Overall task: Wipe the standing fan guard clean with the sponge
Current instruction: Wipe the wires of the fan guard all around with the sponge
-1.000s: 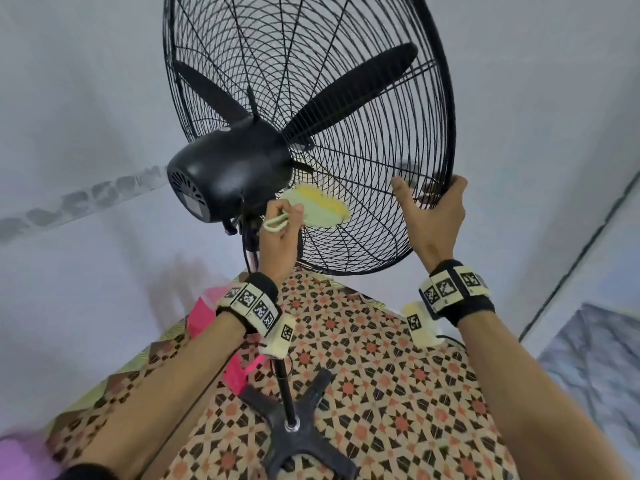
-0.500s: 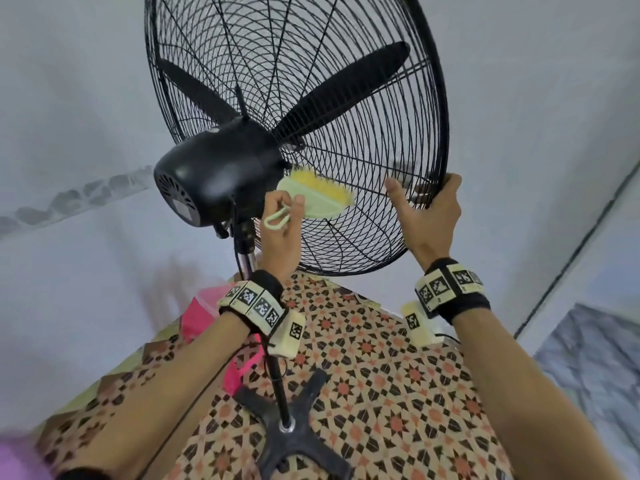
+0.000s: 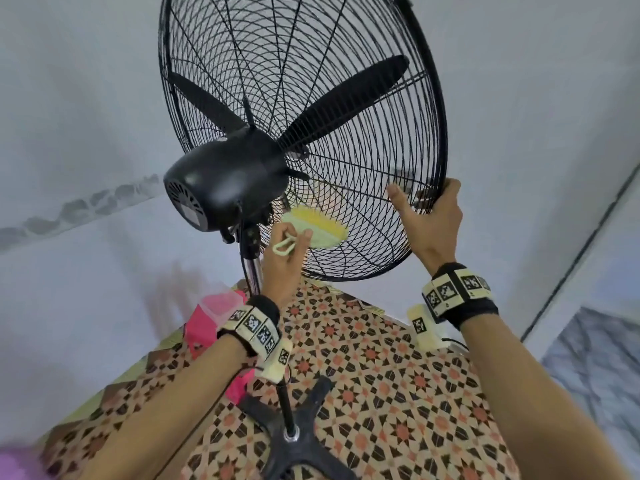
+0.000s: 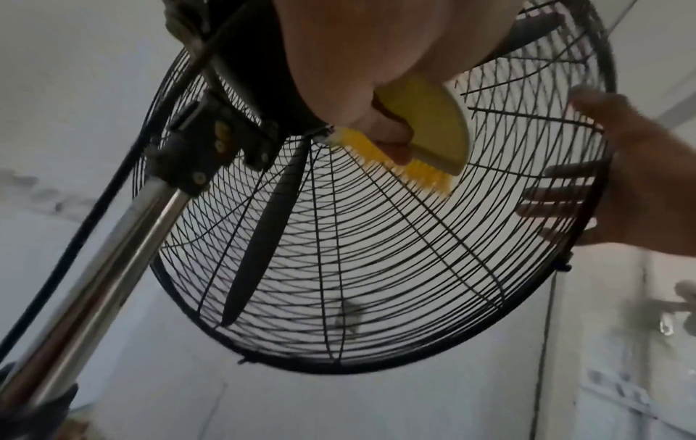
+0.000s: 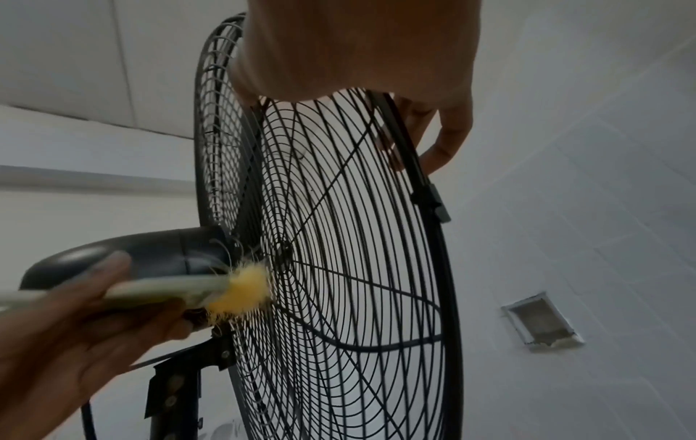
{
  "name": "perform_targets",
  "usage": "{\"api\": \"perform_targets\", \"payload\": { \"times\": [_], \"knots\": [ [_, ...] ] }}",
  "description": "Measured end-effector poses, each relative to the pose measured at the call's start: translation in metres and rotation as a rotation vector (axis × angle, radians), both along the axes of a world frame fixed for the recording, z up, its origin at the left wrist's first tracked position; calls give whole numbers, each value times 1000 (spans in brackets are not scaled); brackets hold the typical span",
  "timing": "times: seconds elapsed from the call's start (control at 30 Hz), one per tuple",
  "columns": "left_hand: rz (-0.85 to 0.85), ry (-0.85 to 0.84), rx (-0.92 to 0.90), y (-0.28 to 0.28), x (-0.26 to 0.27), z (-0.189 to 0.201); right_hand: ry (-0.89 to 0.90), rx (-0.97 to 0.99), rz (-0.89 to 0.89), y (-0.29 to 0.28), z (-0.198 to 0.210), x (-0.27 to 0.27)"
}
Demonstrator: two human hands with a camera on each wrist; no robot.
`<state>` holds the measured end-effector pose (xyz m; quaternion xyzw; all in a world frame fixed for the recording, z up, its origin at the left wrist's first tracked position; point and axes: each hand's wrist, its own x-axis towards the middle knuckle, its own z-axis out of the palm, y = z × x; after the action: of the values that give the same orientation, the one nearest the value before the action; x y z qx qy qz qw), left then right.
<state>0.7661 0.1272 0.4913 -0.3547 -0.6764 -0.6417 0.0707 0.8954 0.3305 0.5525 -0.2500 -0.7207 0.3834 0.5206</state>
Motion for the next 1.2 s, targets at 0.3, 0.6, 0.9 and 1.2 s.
{"api": "perform_targets", "payload": {
  "times": [0.3, 0.6, 0.9, 1.2],
  "knots": [
    [-263, 332, -437, -28, 10, 77, -126, 738, -182, -88, -6, -5],
    [-472, 766, -1044, -18, 2, 185, -216, 310, 260, -102, -2, -14],
    [51, 2061, -1110, 40, -58, 241, 263, 97, 80, -137, -20, -35],
    [280, 2266, -1078, 63, -89, 239, 272, -183, -159, -138, -50, -105]
  ]
}}
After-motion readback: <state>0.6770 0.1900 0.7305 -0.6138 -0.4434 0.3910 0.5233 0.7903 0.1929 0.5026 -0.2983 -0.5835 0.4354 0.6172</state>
